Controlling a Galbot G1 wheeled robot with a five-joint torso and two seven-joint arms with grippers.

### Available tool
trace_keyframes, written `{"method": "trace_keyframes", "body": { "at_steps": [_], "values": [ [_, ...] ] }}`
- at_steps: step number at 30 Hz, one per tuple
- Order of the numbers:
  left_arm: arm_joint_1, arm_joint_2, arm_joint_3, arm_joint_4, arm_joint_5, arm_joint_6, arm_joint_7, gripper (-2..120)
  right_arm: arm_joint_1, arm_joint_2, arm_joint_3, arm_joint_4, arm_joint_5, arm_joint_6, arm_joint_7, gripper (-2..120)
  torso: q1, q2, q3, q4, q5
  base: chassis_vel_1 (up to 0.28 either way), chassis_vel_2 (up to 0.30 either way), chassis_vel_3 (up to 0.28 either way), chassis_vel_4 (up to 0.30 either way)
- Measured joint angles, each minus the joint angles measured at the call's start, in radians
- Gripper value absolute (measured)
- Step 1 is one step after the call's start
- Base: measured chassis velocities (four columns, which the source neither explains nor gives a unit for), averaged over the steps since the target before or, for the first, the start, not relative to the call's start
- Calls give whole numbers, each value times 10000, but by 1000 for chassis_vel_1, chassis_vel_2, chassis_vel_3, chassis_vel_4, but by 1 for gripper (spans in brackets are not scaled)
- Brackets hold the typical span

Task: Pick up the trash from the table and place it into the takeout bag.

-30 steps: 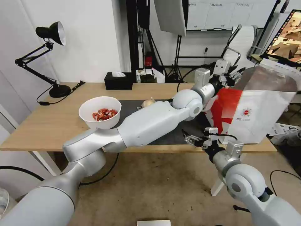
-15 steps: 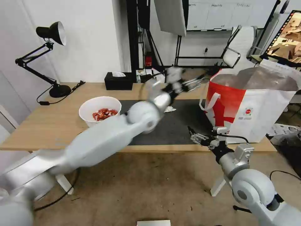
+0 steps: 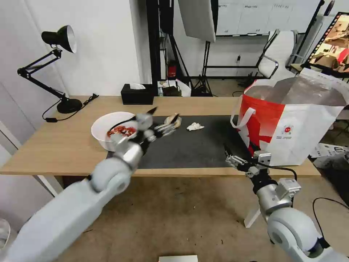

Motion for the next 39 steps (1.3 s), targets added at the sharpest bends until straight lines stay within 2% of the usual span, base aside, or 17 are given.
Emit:
{"method": "trace_keyframes", "body": {
  "at_steps": [1, 2, 3, 5, 6, 8, 9, 11, 12, 14, 20, 35, 39],
  "values": [
    [1000, -166, -635, -298, 496, 0, 50, 100, -161, 52, 103, 57, -49, 122, -89, 100, -1, 1, 0, 0, -2, 0, 0, 0, 0],
    [1000, -166, -635, -298, 496, 0, 50, 100, -161, 52, 103, 57, -49, 122, -89, 100, -1, 1, 0, 0, -2, 0, 0, 0, 0],
    [1501, -326, -964, -432, 778, -2, 97, 100, -253, 73, 158, 99, -71, 173, -127, 100, 0, 0, 0, -1, -2, 0, 0, 0, 0],
    [3375, -1177, -1971, -840, 1858, -109, 394, 100, -706, 138, 403, 268, -180, 303, -260, 100, -1, 0, 0, 0, -2, 0, 0, 0, 0],
    [3375, -1177, -1971, -840, 1858, -109, 394, 100, -706, 138, 403, 268, -180, 303, -260, 100, -1, 0, 0, 0, -2, 0, 0, 0, 0],
    [4618, -1947, -2520, -935, 2740, -410, 619, 100, -1224, 213, 620, 388, -364, 474, -434, 100, -2, 1, 0, 0, 1, 0, 0, 0, 0],
    [4618, -1947, -2520, -935, 2740, -410, 619, 100, -1224, 213, 620, 388, -364, 474, -434, 100, -2, 1, 0, 0, 1, 0, 0, 0, 0],
    [5397, -2454, -2779, -919, 3343, -720, 767, 100, -1701, 395, 768, 444, -609, 720, -569, 100, -2, 1, 0, -1, 0, 0, 0, 0, 0],
    [5397, -2454, -2779, -919, 3343, -720, 767, 100, -1701, 395, 768, 444, -609, 720, -569, 100, -2, 1, 0, -1, 0, 0, 0, 0, 0],
    [5910, -2868, -2907, -822, 3830, -952, 870, 100, -2150, 659, 824, 418, -956, 950, -678, 100, 0, 1, 0, -3, 1, 0, 0, 0, 0],
    [6386, -3289, -2895, -643, 4255, -1209, 938, 100, -2672, 1162, 664, -38, -1670, 1396, -929, 100, 0, 0, 1, -3, 2, 0, 0, 0, 0],
    [6724, -3550, -2817, -883, 4304, -1253, 1026, 100, -2899, 1388, 620, 58, -1916, 1437, -996, 100, 1, -1, 2, -2, 0, 0, 0, 0, 0],
    [6720, -3554, -2790, -895, 4266, -1253, 1072, 100, -2692, 1245, 484, 12, -1829, 1346, -1112, 100, 1, -1, 1, -3, 0, 0, 0, 0, 0]
  ]
}}
